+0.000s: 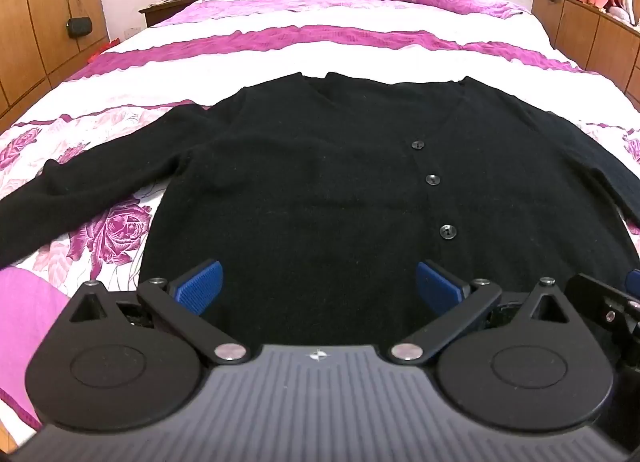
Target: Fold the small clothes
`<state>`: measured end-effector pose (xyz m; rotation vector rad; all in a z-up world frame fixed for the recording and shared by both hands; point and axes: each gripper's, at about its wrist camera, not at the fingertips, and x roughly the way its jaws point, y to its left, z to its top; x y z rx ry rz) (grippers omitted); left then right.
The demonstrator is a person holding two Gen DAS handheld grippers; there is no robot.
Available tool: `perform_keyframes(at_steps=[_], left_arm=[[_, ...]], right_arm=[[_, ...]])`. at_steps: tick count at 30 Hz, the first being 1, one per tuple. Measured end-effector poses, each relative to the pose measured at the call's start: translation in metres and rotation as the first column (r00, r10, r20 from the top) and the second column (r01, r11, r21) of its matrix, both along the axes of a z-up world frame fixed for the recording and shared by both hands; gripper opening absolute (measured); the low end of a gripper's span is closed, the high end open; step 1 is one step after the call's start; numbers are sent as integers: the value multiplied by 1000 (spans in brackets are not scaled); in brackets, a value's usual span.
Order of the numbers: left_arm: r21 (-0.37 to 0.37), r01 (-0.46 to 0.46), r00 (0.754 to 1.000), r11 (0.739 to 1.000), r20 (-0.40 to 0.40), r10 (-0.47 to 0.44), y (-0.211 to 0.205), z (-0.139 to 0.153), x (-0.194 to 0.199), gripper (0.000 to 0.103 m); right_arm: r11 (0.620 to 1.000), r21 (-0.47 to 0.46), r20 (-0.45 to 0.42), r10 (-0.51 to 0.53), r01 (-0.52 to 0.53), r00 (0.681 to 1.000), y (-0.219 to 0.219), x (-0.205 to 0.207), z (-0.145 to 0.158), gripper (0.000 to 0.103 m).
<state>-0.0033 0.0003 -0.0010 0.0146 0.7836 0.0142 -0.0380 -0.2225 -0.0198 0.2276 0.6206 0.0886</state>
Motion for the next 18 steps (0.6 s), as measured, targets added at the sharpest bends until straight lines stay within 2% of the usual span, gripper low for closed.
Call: perform_keyframes(at_steps=[18], left_arm=[[-4,-2,1000,1000,2,2,0,3,-1,103]], right_arm=[[1000,1,1,0,0,1000,0,-1,0,103]])
